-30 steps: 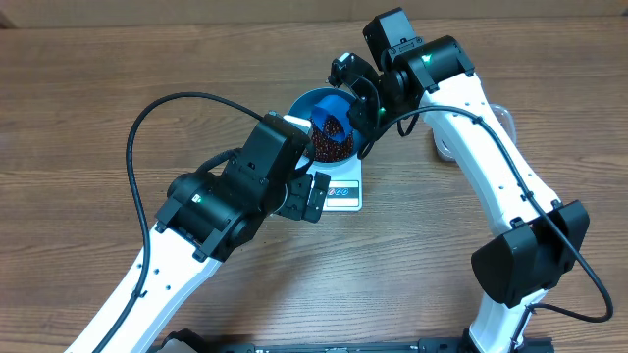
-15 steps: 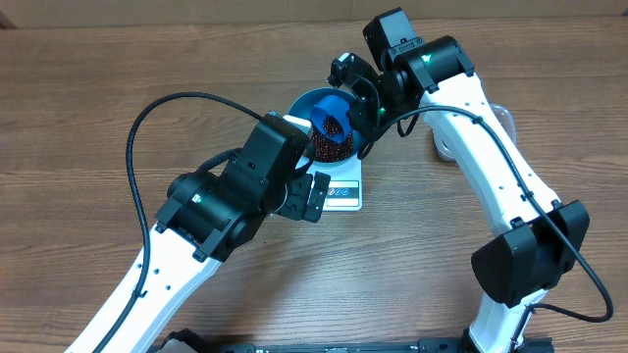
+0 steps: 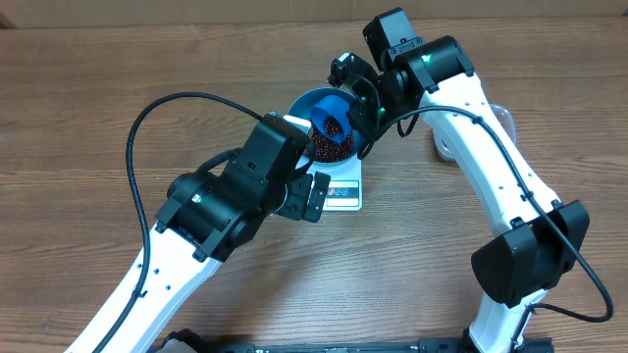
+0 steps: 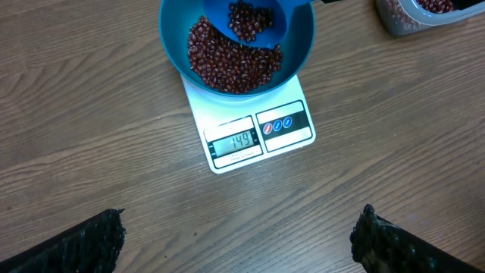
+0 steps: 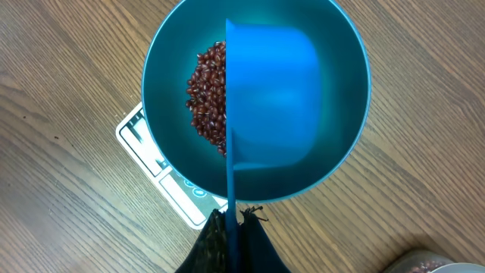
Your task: Scoop item into bowl and weigh 150g on scale
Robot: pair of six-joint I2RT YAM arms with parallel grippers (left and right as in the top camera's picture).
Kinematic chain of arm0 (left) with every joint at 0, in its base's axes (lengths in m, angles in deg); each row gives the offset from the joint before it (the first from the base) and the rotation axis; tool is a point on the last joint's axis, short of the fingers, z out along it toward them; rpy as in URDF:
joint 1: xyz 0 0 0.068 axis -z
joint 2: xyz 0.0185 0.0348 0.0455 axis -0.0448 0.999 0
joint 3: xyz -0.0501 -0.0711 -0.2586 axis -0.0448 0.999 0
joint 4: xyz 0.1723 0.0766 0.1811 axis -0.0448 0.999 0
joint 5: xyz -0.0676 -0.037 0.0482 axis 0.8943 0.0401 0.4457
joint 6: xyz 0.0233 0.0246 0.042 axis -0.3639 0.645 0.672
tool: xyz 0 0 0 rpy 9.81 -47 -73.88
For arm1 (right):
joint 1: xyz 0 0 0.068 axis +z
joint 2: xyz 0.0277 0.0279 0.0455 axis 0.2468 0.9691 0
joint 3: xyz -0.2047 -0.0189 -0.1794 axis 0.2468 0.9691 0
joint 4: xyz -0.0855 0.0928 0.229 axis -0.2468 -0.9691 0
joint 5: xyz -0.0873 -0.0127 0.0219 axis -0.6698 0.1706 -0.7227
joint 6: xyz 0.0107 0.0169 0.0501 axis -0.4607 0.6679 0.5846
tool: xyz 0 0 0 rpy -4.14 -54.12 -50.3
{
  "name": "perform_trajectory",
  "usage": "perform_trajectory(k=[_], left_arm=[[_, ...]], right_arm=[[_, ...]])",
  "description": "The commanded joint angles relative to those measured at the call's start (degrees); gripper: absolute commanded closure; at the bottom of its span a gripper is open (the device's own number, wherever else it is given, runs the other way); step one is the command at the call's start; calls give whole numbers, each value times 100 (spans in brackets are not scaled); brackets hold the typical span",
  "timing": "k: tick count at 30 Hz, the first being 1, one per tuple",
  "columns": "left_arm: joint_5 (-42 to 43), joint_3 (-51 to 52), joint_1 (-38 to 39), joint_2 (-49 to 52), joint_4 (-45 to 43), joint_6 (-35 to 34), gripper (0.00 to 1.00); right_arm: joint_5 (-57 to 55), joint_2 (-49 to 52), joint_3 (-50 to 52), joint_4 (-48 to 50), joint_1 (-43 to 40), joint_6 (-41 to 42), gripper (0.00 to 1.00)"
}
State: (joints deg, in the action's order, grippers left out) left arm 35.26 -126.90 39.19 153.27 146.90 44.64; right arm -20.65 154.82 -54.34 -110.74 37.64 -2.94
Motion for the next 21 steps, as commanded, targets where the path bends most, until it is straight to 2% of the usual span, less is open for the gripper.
perform_trajectory(k=[1, 21], left_arm=[[-48, -50, -24, 11, -17, 48, 0], [-48, -50, -24, 11, -17, 48, 1]], right_arm=[[48, -271, -120, 35, 4, 13, 96], [131, -271, -120, -46, 4, -133, 96]])
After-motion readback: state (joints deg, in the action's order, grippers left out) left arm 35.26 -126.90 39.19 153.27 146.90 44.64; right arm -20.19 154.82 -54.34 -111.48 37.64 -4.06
